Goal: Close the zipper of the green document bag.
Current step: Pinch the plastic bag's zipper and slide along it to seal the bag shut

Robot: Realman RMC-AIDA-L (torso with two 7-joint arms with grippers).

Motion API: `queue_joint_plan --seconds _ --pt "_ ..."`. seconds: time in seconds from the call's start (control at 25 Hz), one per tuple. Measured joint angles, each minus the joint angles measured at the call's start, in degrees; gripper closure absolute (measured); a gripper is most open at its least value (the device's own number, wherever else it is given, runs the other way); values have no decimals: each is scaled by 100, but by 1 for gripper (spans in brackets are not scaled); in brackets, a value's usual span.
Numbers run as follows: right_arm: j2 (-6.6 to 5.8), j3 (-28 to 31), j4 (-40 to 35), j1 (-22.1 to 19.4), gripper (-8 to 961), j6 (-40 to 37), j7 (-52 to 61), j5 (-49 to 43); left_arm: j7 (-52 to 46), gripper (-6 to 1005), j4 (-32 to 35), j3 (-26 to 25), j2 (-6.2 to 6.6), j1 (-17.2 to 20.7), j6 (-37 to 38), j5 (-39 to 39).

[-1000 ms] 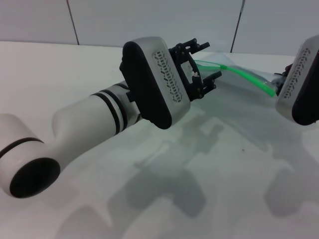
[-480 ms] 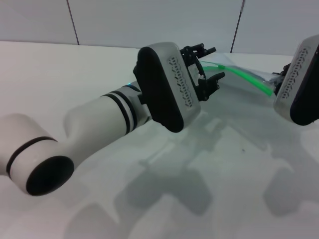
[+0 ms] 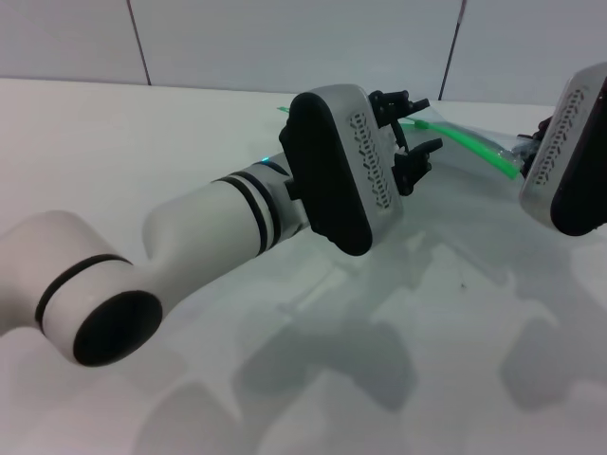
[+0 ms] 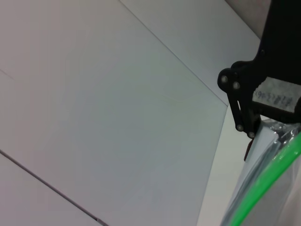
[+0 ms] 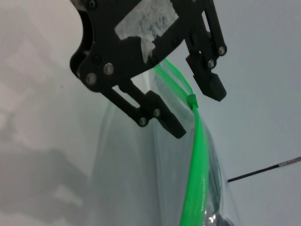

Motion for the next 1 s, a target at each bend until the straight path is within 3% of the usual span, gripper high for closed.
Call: queue_joint_plan --seconds 0.16,0.6,0.68,1.0 --pt "4 -8 3 1 892 0 -2 0 0 568 47 -35 -45 -33 -2 -5" --pt "9 -26 29 24 889 0 -6 0 0 750 69 -146 -89 -36 -4 -21" --pt "9 -29 29 26 889 0 -10 0 0 856 112 -158 -110 -36 -1 -19" --pt "9 -36 25 26 887 0 -11 1 0 843 135 -173 -130 -36 41 12"
